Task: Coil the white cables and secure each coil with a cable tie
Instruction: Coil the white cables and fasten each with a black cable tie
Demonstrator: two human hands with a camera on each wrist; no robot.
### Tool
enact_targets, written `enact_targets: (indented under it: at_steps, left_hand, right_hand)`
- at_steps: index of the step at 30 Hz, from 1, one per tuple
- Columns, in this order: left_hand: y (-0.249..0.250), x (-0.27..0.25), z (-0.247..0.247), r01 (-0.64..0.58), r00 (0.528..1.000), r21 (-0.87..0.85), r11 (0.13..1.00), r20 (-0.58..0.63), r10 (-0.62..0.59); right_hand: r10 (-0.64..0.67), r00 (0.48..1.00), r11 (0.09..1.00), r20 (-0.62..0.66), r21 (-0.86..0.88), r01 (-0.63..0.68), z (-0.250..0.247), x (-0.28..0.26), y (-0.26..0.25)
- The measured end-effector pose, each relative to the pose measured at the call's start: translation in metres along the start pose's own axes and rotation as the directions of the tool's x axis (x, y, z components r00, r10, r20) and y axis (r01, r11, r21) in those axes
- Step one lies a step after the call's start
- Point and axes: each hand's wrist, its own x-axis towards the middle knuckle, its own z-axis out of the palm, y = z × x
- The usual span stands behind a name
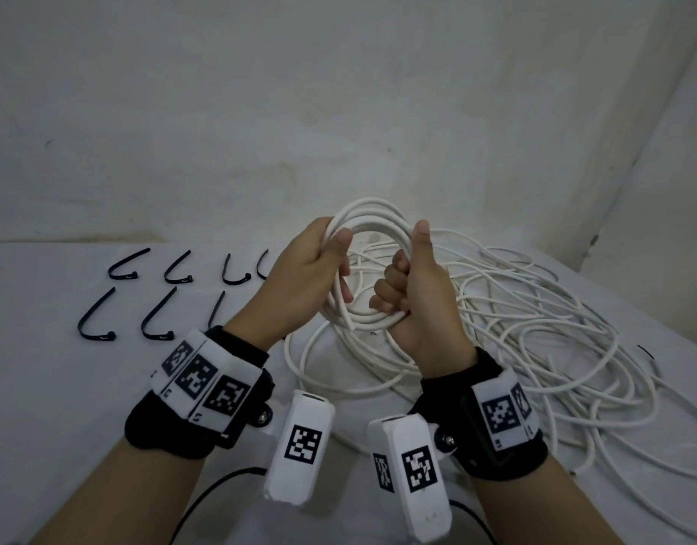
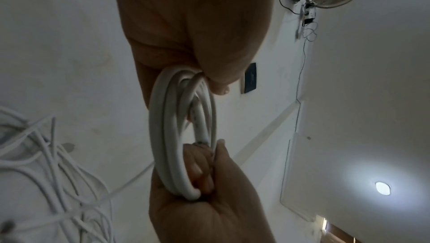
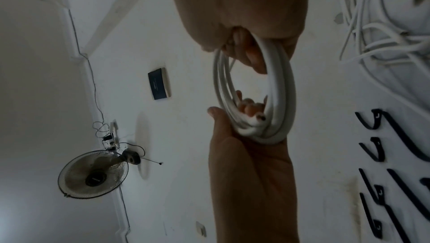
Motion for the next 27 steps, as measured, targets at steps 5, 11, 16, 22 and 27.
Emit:
enact_targets:
  at_steps: [5,11,16,22,27]
  left_hand:
    - [-0.002,0.005,-0.006,0.094,0.994,-0.098,0.991,-0.041,-0.099]
    - [0.004,0.003,-0.002,0.036,0.999,-0.099,0.994,-0.032,-0.039]
    - [0.001,0.002,-0.001,0.024,1.0,-0.021,0.999,0.004,-0.024]
    - [-0.002,0.002,-0.004,0.031,0.999,0.04,0.999,0.037,-0.032]
    - [0.002,0.004,-0.013,0.029,0.997,0.062,0.998,0.064,-0.033]
  right_hand:
    - [-0.111,0.983,0.968,0.148,-0.207,0.14,-0.004,0.0,0.001]
    - [-0.531,0.738,0.304,0.417,-0.719,0.625,-0.015,0.006,0.0]
    - [-0.554,0.726,0.265,0.408,-0.74,0.619,-0.018,0.009,0.001]
    - [-0.539,0.735,0.288,0.41,-0.731,0.619,-0.017,0.007,0.004]
    - [-0.535,0.726,0.304,0.432,-0.703,0.642,-0.014,0.004,0.003]
